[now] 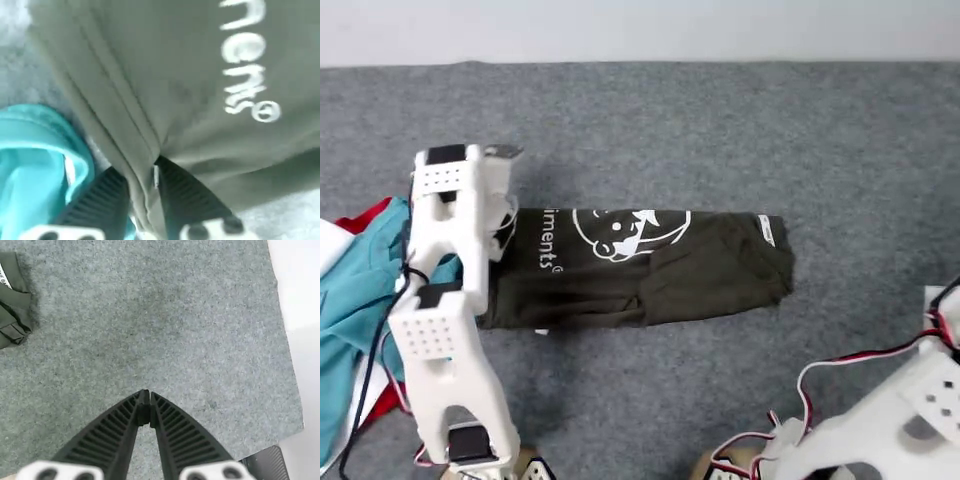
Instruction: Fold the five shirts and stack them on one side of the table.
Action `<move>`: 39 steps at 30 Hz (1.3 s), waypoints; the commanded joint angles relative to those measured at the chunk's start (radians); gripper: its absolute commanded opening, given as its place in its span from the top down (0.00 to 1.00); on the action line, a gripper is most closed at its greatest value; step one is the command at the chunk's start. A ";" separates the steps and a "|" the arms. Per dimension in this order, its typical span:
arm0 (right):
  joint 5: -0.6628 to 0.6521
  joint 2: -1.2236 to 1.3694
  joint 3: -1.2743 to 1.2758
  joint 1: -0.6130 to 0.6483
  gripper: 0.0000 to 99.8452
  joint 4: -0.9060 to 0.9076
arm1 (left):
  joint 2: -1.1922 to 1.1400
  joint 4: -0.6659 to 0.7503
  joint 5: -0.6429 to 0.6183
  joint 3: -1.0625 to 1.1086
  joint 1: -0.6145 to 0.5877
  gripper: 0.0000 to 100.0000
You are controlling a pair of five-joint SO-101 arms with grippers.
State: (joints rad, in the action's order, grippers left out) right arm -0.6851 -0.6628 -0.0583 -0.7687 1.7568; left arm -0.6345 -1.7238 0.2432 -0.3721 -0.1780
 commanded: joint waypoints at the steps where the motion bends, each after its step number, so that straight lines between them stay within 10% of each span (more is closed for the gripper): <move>1: -0.009 -0.012 -0.005 0.013 0.99 0.030 | 0.187 -0.029 0.005 -0.013 0.083 1.00; 25: -0.009 -0.021 0.226 0.004 0.99 -0.133 | 0.473 -0.028 -0.278 -0.105 0.666 0.99; 39: -0.009 -0.021 0.292 0.004 0.99 -0.147 | 0.109 -0.015 -0.315 -0.536 0.804 0.99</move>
State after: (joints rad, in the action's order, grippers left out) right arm -0.6851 -0.6628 0.2378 -0.7687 1.6249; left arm -0.4872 -1.7346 -0.0499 -0.7956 0.5907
